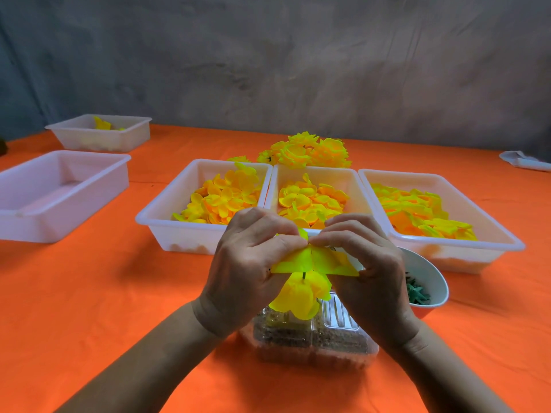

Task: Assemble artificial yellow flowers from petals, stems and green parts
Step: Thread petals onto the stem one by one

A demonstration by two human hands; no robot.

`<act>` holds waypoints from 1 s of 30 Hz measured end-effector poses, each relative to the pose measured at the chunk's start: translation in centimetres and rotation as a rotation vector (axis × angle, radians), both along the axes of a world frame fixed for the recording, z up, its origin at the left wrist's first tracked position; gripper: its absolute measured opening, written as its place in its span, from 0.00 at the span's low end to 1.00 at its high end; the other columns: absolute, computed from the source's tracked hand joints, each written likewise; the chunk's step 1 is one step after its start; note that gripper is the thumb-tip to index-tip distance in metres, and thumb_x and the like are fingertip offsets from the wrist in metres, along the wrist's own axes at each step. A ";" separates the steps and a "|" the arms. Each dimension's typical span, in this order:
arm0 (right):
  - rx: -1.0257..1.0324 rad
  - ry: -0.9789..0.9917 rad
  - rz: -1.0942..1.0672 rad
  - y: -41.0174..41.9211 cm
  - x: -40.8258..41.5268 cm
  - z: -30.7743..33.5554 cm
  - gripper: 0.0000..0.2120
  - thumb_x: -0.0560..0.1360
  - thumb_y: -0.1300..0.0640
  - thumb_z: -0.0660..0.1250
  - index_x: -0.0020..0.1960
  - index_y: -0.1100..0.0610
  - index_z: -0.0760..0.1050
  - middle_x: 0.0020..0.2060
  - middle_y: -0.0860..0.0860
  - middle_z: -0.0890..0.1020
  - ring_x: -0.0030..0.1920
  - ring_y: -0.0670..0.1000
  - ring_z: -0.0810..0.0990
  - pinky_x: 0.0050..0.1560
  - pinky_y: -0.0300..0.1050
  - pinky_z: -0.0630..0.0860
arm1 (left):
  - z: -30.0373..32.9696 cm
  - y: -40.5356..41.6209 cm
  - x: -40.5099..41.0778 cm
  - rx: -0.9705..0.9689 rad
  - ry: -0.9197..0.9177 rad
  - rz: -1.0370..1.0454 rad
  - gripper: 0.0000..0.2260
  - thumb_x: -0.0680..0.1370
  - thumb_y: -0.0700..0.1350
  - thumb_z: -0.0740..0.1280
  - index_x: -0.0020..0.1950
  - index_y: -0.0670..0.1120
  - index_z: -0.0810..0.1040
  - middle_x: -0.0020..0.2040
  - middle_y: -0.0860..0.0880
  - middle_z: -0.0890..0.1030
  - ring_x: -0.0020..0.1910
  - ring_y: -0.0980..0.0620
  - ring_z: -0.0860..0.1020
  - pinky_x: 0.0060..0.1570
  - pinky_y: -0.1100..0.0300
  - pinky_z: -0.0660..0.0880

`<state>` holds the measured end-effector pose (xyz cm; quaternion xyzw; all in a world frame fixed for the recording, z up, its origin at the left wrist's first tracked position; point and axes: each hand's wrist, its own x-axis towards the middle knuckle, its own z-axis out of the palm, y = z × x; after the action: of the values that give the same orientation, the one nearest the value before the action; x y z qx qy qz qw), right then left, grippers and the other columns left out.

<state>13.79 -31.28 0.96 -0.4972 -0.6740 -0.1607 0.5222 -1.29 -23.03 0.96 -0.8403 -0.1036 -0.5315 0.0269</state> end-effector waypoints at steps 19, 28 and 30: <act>-0.272 0.207 0.142 -0.5 0.0 1.2 0.08 0.66 0.64 0.72 0.43 0.55 0.81 0.43 0.50 0.80 0.50 0.52 0.79 0.49 0.43 0.76 | 0.9 -0.1 -0.4 -0.299 0.087 -0.194 0.10 0.74 0.45 0.68 0.44 0.39 0.83 0.44 0.47 0.82 0.45 0.48 0.78 0.45 0.46 0.74; -0.209 0.151 0.119 -0.4 0.0 0.8 0.09 0.64 0.66 0.71 0.43 0.59 0.82 0.41 0.46 0.80 0.51 0.52 0.79 0.49 0.40 0.76 | 0.5 0.0 -0.3 -0.059 0.103 -0.048 0.04 0.71 0.38 0.72 0.43 0.38 0.83 0.43 0.45 0.83 0.44 0.44 0.79 0.46 0.48 0.73; -0.165 0.098 0.090 -0.4 0.2 0.6 0.12 0.61 0.71 0.71 0.43 0.61 0.82 0.39 0.50 0.82 0.50 0.53 0.80 0.48 0.42 0.76 | 0.4 0.0 -0.3 0.033 0.080 -0.003 0.04 0.73 0.39 0.71 0.43 0.38 0.83 0.43 0.45 0.83 0.43 0.44 0.79 0.47 0.50 0.72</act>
<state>13.95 -31.66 1.55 -0.5151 -0.6800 -0.0567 0.5188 -1.62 -23.08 1.32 -0.8605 -0.0925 -0.4990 0.0444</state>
